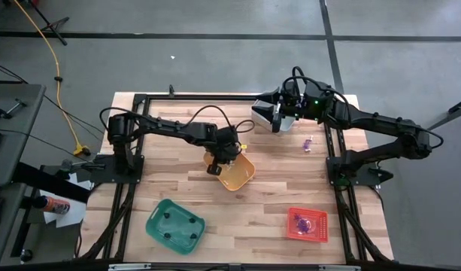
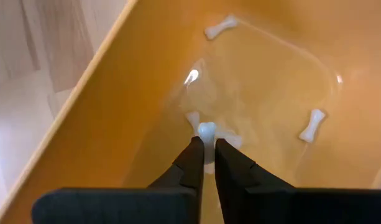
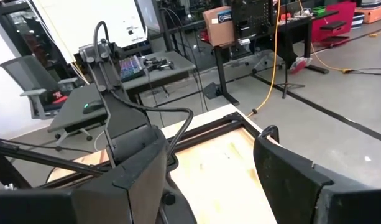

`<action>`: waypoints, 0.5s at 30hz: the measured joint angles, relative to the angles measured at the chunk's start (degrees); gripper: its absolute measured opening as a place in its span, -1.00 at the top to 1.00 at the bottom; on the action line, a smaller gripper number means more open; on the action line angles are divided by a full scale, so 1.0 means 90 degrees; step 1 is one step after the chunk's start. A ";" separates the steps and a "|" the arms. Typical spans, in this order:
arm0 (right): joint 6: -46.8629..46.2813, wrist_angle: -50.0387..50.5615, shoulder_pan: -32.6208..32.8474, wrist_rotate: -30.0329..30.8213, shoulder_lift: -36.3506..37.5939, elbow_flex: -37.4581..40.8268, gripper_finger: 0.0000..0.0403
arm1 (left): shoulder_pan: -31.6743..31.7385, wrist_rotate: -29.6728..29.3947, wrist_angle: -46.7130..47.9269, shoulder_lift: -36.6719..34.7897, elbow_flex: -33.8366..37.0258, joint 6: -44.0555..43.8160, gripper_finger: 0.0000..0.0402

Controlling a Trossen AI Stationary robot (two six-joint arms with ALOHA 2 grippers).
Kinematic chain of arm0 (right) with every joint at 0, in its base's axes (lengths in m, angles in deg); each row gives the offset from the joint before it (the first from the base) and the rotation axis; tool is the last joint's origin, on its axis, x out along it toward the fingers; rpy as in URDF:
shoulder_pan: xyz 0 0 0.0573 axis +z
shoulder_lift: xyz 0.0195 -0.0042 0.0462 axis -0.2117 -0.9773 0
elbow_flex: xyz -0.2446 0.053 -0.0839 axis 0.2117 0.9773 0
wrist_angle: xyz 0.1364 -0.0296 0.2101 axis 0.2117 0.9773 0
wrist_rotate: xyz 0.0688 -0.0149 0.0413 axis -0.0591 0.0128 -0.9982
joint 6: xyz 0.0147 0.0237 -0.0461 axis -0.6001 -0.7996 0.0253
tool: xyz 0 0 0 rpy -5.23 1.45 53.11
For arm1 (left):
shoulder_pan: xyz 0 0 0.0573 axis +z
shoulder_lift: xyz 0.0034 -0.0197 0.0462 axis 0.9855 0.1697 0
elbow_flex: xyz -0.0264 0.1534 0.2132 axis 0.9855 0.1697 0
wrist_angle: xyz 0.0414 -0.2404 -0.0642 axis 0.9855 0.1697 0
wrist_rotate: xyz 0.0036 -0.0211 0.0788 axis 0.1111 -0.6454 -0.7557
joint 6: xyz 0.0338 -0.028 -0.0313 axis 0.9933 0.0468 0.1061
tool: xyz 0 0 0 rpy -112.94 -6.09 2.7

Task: Sort Halloween decoration
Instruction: Put the white bone toy into the yellow bin

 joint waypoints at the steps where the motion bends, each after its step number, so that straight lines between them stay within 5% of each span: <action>1: 0.0000 0.0017 0.0000 0.0000 0.0000 0.0000 -0.17 | 0.0000 -0.0093 0.0000 0.0000 -0.0001 -0.0022 0.88; 9: 0.0000 0.0065 0.0000 0.0000 0.0000 0.0000 -0.17 | 0.0005 -0.0381 0.0108 -0.0034 -0.0003 -0.0545 0.45; 15: 0.0002 0.0063 0.0000 0.0000 0.0000 0.0000 -0.17 | 0.0107 -0.0375 0.1283 -0.0298 -0.0460 -0.0812 0.24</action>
